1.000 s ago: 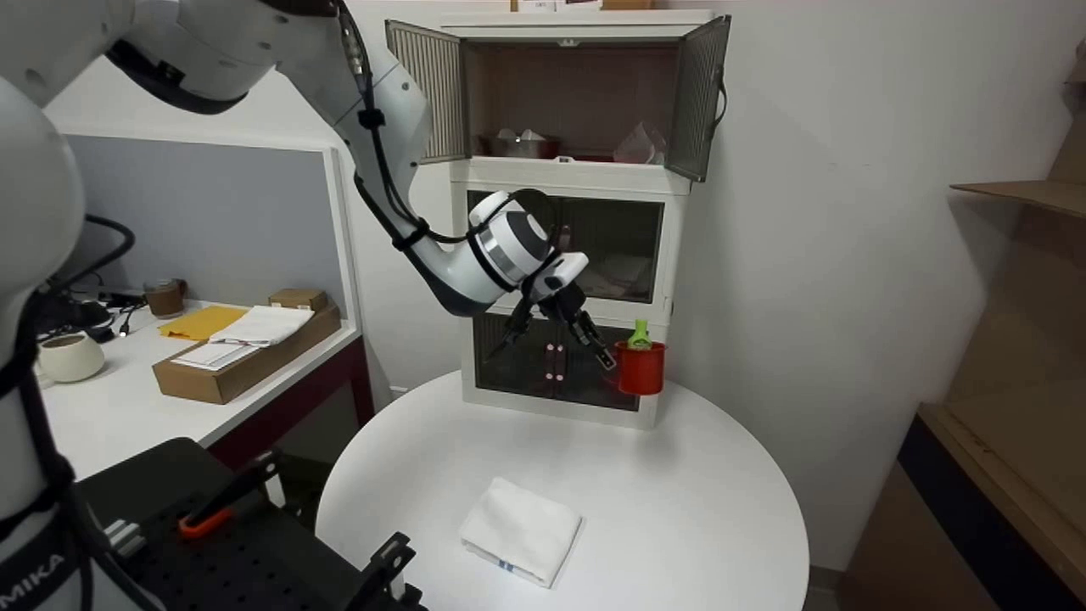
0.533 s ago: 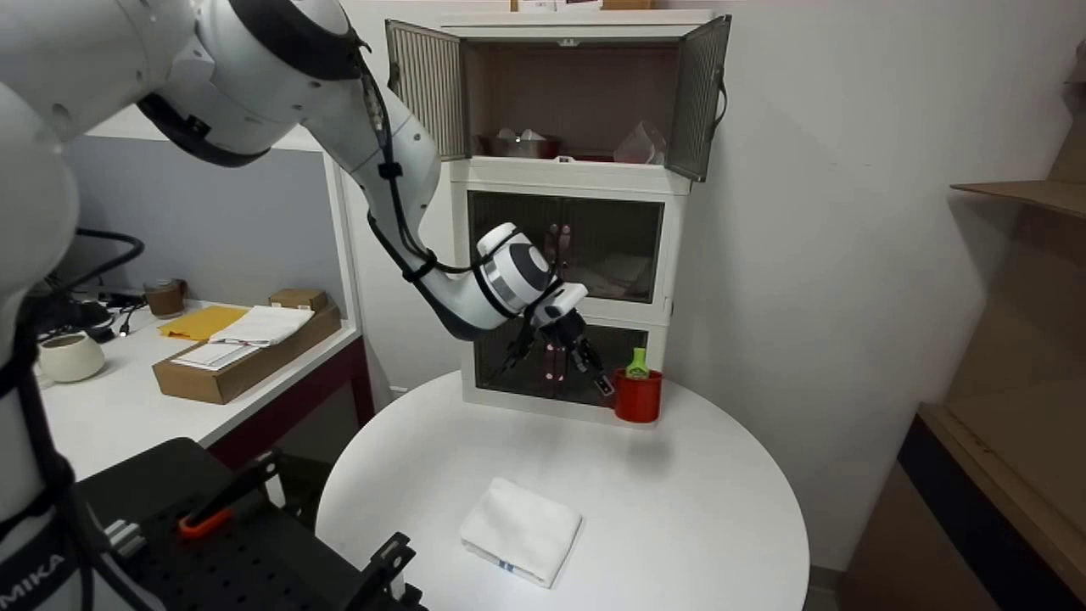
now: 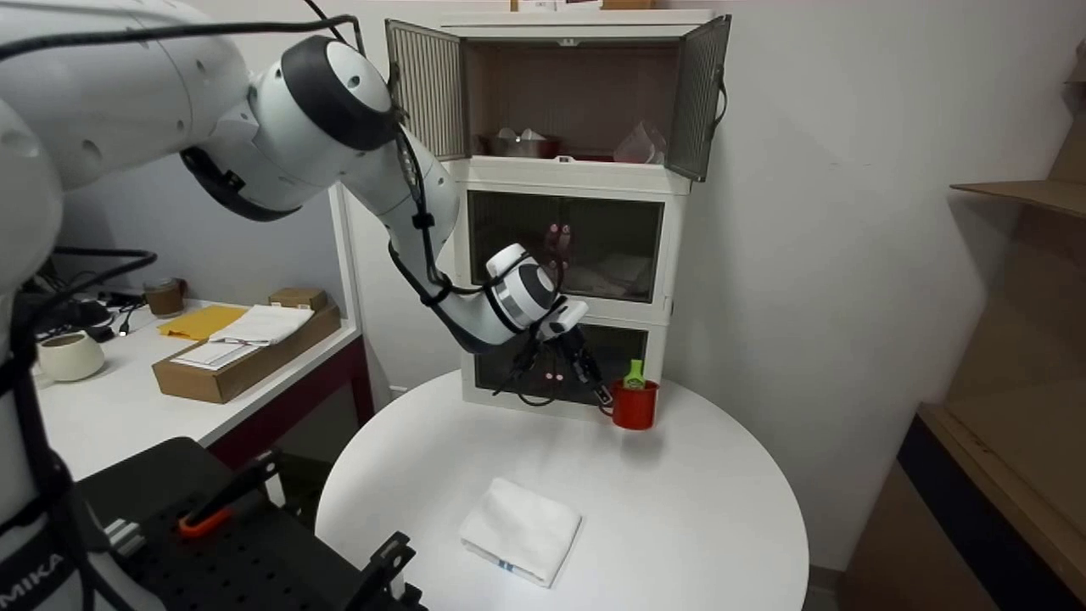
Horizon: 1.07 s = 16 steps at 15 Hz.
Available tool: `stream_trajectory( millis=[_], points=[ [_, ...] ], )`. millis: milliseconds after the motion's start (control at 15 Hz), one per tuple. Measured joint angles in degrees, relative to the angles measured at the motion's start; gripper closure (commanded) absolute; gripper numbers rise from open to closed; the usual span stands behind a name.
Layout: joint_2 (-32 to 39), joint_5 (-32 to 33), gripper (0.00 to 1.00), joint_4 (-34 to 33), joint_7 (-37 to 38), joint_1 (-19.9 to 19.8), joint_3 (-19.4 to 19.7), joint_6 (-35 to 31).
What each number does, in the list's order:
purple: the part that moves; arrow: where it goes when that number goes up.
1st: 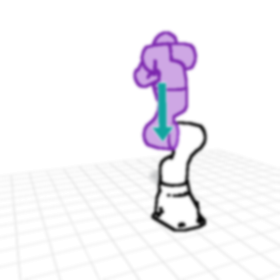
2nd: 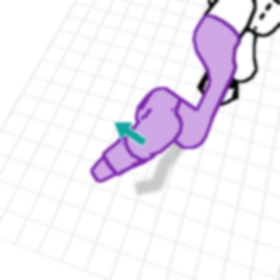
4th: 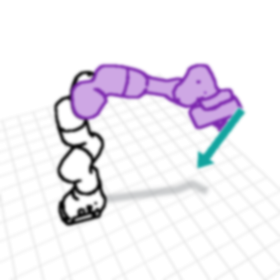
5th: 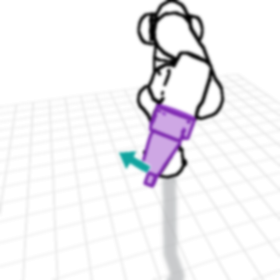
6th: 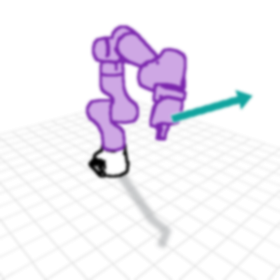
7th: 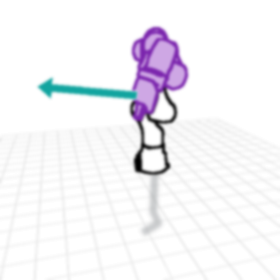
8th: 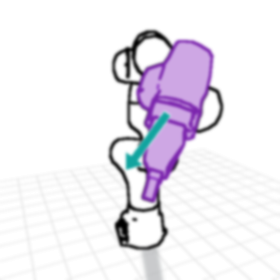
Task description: Remove the red cup from the top cabinet
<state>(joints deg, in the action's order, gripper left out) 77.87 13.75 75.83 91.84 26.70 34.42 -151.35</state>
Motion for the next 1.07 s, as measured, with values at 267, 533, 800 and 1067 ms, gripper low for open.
stream_trajectory(
  millis=[267, 533, 800, 1067],
  points=[
    [4.74, 0.25, 0.96, -8.26, 0.00, -2.11, -1.94, 1.76],
    [8.27, 1.35, 0.96, -13.94, 0.00, -3.67, -3.97, 2.75],
    [8.22, 4.90, 0.96, -13.84, 0.00, -4.13, -6.35, 2.75],
    [8.24, 6.74, 0.96, -13.56, -0.10, -4.57, -8.41, 2.74]
  ],
)
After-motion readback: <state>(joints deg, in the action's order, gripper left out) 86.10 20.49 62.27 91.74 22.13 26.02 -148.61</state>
